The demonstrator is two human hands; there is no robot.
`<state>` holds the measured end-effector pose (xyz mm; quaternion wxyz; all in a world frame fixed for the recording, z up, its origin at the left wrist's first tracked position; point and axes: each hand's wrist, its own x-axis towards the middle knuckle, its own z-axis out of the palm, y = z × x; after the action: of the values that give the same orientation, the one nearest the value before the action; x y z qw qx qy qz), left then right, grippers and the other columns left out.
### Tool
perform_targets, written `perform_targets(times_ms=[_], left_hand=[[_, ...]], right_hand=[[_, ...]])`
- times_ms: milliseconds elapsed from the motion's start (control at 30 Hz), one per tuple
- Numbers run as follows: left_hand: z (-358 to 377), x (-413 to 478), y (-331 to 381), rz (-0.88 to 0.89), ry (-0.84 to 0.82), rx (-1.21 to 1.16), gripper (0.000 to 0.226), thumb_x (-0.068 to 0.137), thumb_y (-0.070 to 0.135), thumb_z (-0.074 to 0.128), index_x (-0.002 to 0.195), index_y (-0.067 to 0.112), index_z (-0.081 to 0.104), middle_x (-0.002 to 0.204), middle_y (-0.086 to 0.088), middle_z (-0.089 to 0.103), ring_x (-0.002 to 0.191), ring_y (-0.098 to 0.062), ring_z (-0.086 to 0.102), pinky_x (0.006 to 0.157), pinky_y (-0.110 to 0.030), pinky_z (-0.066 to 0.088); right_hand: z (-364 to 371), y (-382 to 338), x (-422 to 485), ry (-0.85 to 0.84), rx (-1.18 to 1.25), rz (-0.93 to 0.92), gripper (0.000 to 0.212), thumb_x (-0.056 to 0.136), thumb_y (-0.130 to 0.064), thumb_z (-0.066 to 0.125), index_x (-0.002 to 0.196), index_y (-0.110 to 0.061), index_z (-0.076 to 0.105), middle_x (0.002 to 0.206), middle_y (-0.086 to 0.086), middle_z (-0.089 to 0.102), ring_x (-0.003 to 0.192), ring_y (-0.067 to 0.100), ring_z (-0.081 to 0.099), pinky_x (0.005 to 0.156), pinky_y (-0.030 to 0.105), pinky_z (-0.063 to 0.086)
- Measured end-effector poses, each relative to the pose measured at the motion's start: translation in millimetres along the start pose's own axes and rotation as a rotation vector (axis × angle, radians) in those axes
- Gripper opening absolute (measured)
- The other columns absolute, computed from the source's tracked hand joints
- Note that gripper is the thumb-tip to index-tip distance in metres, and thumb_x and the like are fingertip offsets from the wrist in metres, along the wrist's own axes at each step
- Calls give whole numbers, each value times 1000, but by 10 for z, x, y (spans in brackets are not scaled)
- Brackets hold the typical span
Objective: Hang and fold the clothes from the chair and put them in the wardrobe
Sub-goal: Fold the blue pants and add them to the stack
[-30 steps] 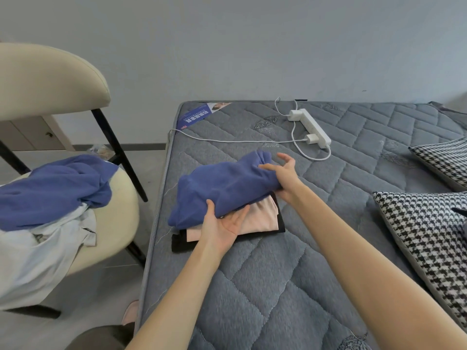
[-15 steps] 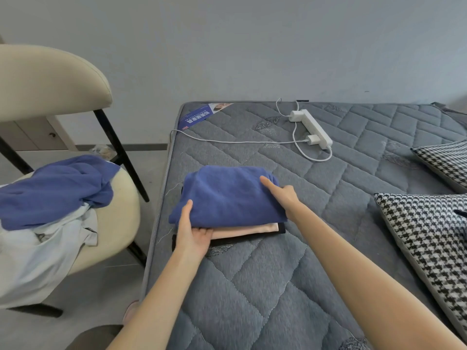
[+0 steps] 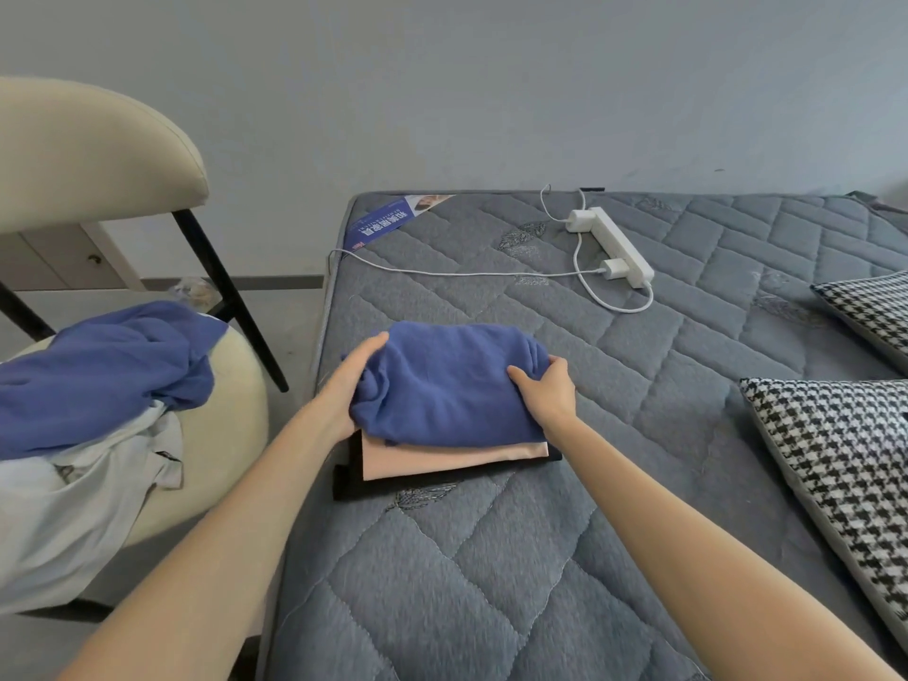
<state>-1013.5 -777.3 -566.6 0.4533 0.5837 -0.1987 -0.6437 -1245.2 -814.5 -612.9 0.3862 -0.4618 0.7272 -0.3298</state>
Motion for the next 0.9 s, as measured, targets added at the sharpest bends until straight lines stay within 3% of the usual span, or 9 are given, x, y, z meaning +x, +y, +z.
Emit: perform_targets(times_ms=[67, 167, 267, 367, 500, 667, 733, 800, 900], left_hand=[[67, 92, 7, 15, 67, 165, 41, 84, 41, 69, 103, 7, 58, 89, -8, 62, 73, -19, 61, 62, -31, 52], [193, 119, -50, 70, 243, 387, 30, 87, 29, 69, 80, 6, 51, 74, -9, 55, 61, -15, 53, 47, -22, 46], [195, 129, -184, 185, 306, 311, 28, 91, 21, 65, 72, 9, 47, 59, -8, 49, 42, -10, 49, 34, -15, 37], [150, 70, -321, 276, 331, 210, 32, 94, 18, 59, 68, 14, 40, 50, -5, 41, 29, -4, 40, 32, -14, 31], [96, -46, -480, 355, 390, 150, 32, 95, 23, 56, 69, 19, 37, 49, -2, 41, 42, -13, 40, 43, -24, 35], [-39, 6, -520, 343, 417, 218, 34, 96, 26, 53, 70, 14, 34, 54, -3, 41, 44, -16, 43, 52, -28, 33], [-89, 21, -457, 366, 471, 285, 19, 96, 25, 53, 91, 7, 49, 74, -4, 53, 68, -21, 56, 66, -29, 38], [-127, 1, -404, 362, 561, 388, 32, 97, 22, 51, 123, 3, 47, 103, -7, 57, 94, -23, 55, 79, -27, 36], [-111, -46, -384, 510, 704, 634, 40, 96, 19, 52, 133, 6, 44, 128, -13, 53, 117, -31, 51, 97, -39, 38]], right_hand=[[8, -8, -28, 14, -27, -43, 52, 91, -32, 62, 130, -7, 39, 128, 11, 56, 117, 30, 53, 90, 36, 42], [-16, -19, -50, 24, -3, -90, 49, 94, -26, 58, 135, -8, 38, 129, 10, 55, 119, 30, 51, 91, 35, 40], [-78, -46, -56, 15, 73, -127, 48, 95, -23, 57, 138, -11, 38, 132, 8, 54, 121, 27, 50, 94, 32, 40], [-117, -99, -61, 12, 113, -172, 48, 95, -23, 57, 138, -14, 40, 131, 4, 53, 120, 21, 50, 91, 26, 36], [-113, -126, -67, -19, 130, -206, 46, 94, -22, 58, 137, -16, 42, 127, 2, 55, 117, 19, 52, 90, 26, 39], [-111, -17, -55, -43, -11, -98, 54, 95, -18, 56, 142, -13, 30, 138, 15, 48, 120, 31, 51, 96, 39, 41], [-126, -7, -78, 17, -146, -110, 55, 94, -15, 55, 143, -11, 29, 143, 16, 38, 125, 34, 43, 97, 43, 38], [-135, -32, -142, 144, -332, -241, 52, 93, -11, 53, 141, -10, 34, 142, 14, 38, 126, 35, 35, 96, 43, 36], [-71, -103, -222, 203, -443, -566, 43, 90, -7, 52, 132, -9, 50, 136, 10, 47, 123, 32, 38, 98, 43, 38]])
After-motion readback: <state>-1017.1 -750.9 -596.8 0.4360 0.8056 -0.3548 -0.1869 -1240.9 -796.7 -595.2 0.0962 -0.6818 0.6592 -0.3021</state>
